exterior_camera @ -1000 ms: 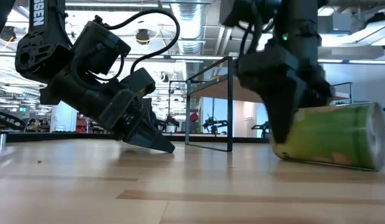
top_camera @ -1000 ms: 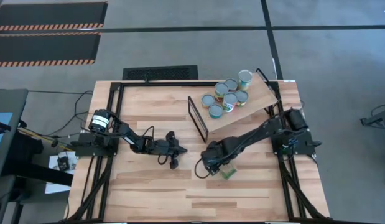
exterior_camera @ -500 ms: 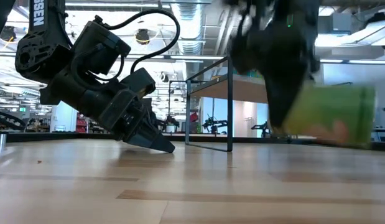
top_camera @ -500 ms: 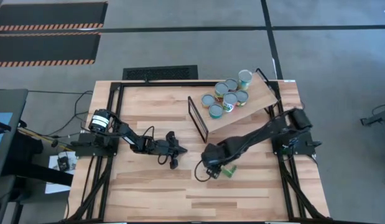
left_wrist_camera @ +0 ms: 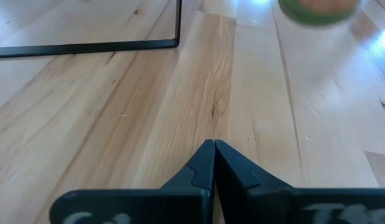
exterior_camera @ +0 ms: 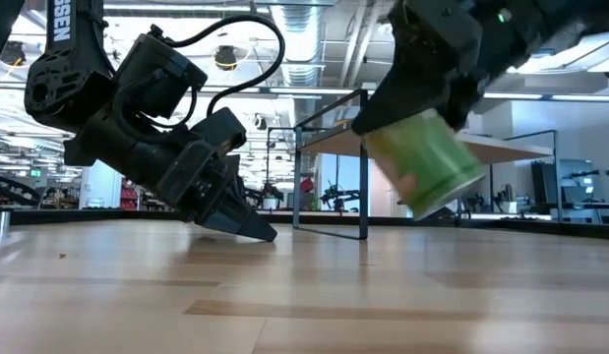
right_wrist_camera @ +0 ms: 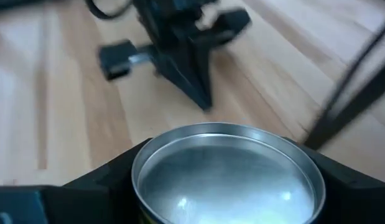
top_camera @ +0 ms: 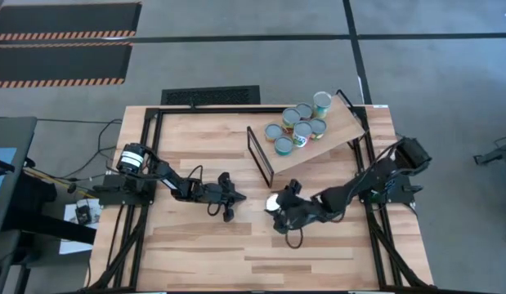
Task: Pick and place cans onto a shelf
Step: Put the canned oranges on the shelf
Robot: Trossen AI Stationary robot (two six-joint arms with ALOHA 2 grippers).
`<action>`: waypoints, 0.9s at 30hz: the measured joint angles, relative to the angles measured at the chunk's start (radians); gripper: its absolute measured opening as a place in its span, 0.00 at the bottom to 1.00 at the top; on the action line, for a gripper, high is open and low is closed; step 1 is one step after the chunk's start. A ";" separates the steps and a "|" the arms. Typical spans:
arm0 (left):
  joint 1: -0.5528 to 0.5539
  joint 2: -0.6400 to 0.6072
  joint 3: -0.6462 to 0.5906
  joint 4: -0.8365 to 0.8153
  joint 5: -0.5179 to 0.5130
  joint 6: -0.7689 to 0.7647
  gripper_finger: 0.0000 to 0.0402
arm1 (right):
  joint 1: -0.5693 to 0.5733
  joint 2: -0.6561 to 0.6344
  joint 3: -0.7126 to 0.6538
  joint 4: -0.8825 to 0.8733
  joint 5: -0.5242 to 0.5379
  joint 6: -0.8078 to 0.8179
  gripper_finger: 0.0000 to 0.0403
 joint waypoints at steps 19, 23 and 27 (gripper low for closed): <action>0.000 0.002 0.000 0.046 -0.023 0.011 0.00 | -0.039 0.265 -0.121 0.740 -0.028 -0.266 0.80; 0.000 0.002 0.000 0.046 -0.023 0.011 0.00 | -0.038 0.254 -0.122 0.723 -0.060 -0.262 0.86; 0.000 0.002 0.000 0.046 -0.023 0.011 0.00 | -0.037 0.244 -0.127 0.679 -0.067 -0.261 0.92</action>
